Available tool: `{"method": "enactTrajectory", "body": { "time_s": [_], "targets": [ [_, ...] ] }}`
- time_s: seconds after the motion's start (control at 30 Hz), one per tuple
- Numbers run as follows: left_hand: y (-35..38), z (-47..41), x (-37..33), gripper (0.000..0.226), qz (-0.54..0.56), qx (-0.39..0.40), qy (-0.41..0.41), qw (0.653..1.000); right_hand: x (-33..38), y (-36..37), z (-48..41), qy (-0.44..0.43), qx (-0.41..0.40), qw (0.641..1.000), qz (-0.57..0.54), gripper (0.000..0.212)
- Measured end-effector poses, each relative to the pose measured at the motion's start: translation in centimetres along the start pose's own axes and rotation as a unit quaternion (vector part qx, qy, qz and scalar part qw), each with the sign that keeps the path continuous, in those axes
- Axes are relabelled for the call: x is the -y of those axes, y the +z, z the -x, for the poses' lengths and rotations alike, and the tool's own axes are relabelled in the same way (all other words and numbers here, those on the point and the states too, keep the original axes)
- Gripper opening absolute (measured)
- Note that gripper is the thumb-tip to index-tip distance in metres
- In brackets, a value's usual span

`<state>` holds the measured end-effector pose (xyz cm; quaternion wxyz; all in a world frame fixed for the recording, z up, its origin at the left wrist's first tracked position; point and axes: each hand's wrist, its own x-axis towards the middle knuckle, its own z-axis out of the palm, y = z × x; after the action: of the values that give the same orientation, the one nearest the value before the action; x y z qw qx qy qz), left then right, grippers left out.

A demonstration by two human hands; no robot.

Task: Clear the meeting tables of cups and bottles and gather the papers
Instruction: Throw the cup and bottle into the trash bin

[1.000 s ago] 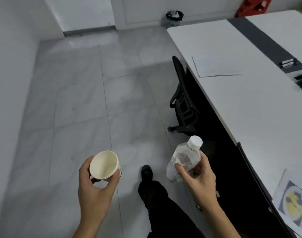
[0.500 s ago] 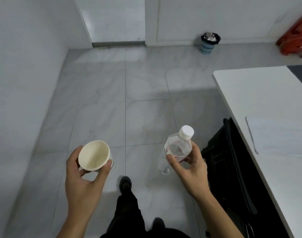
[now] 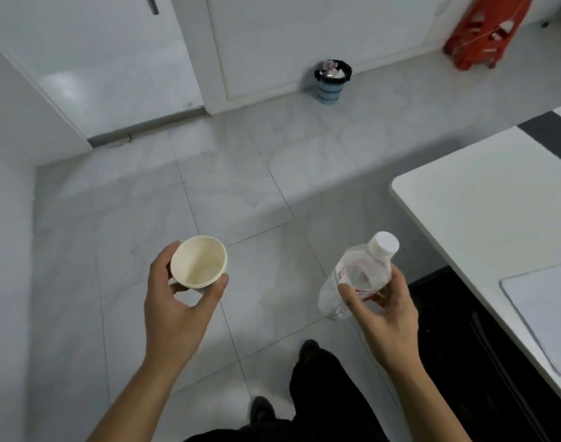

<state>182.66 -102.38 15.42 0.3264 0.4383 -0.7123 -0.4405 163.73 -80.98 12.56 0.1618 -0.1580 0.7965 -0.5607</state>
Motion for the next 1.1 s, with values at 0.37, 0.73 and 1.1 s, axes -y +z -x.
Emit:
{"method": "enactTrajectory", "body": {
  "time_s": [0.37, 0.73, 1.1],
  "targets": [
    [17.4, -28.0, -2.3, 0.080, 0.014, 0.048, -0.005, 0.999, 0.8, 7.4, -30.5, 0.058, -0.047, 0.996, -0.054, 0.060],
    [29.9, -57.1, -4.9, 0.070, 0.041, -0.009, -0.023, 0.999, 8.5, 15.4, -63.6, 0.029, 0.015, 0.999, -0.021, 0.061],
    [47.6, -93.5, -10.8, 0.077, 0.040, 0.103, 0.027, 0.993, 14.5, 21.0, -97.3, 0.061, -0.099, 0.993, -0.028, 0.064]
  ]
}}
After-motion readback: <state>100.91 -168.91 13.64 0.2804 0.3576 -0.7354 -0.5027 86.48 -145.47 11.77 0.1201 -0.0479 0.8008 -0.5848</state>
